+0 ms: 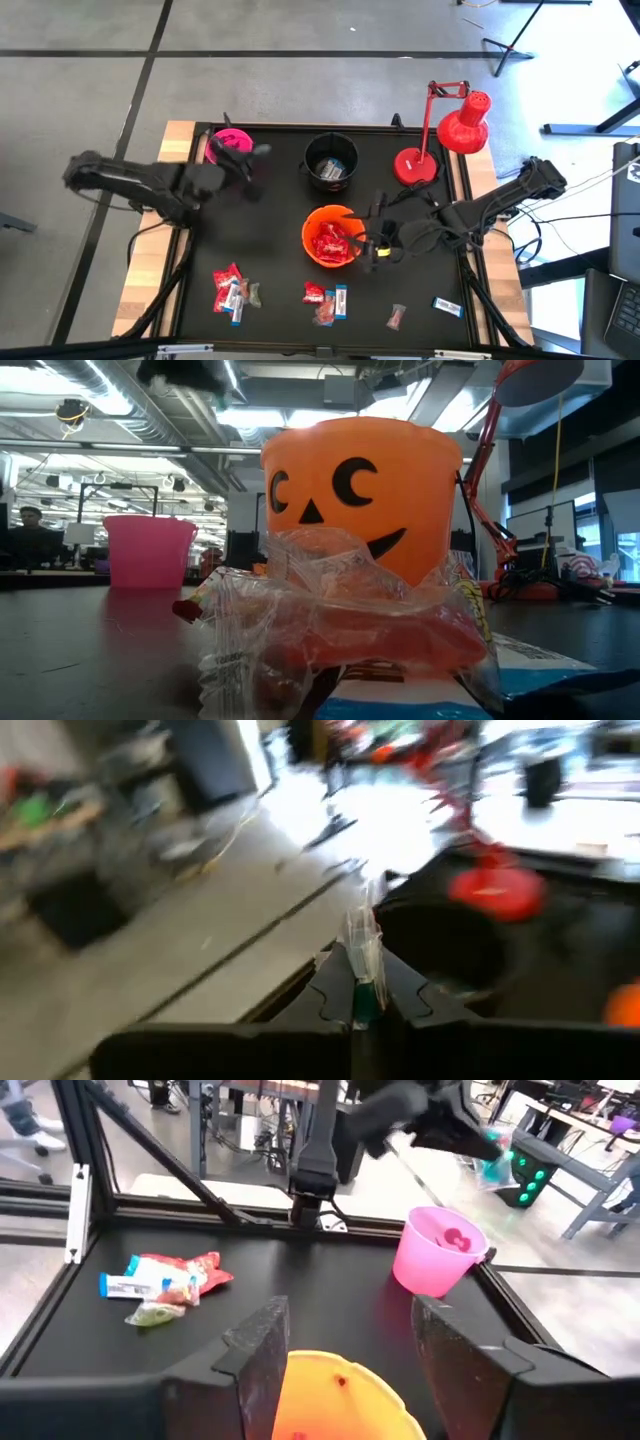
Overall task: Sort candy
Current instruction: Put the blue gummy into the pink bucket, then put the orange gummy into the pink bucket
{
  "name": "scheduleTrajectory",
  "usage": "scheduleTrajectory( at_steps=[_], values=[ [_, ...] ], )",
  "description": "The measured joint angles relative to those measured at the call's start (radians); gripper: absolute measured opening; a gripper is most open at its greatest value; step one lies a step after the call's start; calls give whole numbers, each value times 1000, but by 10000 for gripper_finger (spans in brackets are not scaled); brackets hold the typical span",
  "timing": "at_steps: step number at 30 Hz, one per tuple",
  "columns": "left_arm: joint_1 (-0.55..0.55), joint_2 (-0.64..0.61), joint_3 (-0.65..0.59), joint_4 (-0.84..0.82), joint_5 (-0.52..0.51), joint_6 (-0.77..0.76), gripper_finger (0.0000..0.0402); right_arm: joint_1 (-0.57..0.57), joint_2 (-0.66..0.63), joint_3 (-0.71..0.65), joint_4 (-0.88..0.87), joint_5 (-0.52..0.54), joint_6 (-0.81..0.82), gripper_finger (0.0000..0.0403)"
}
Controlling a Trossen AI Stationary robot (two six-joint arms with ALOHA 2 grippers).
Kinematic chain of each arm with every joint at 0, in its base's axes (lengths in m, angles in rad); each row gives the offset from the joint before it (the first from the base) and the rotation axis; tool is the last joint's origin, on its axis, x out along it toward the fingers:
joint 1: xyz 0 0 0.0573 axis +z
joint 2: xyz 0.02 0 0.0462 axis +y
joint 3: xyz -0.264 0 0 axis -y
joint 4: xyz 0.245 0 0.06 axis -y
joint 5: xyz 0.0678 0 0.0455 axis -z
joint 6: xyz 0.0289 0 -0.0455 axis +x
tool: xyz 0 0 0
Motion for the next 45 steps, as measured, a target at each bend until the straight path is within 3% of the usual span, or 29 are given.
scheduleTrajectory(
  at_steps=[5,12,20,24,29,32,34,38,45],
  values=[
    [272,-93,0,-251,86,-146,4,0,-2,0,7,7,0,211],
    [554,-102,0,-283,309,-189,55,0,-2,0,4,6,0,211],
    [677,-65,0,-332,333,-215,121,1,-2,0,-38,1,42,211],
    [677,-84,0,-287,486,-202,128,8,-6,0,-91,-1,47,211],
    [621,-153,1,-123,956,-148,127,53,-23,2,-211,-49,98,211],
    [533,-179,1,-11,1114,-170,126,88,-13,1,-354,-173,195,211],
    [452,-189,1,50,1141,-170,126,117,3,1,-444,-233,297,211],
    [242,-179,-34,174,1142,-124,126,207,48,-18,-580,-253,514,211],
    [-57,-144,-217,686,1087,-33,126,382,92,-140,-570,-350,767,211]
  ],
)
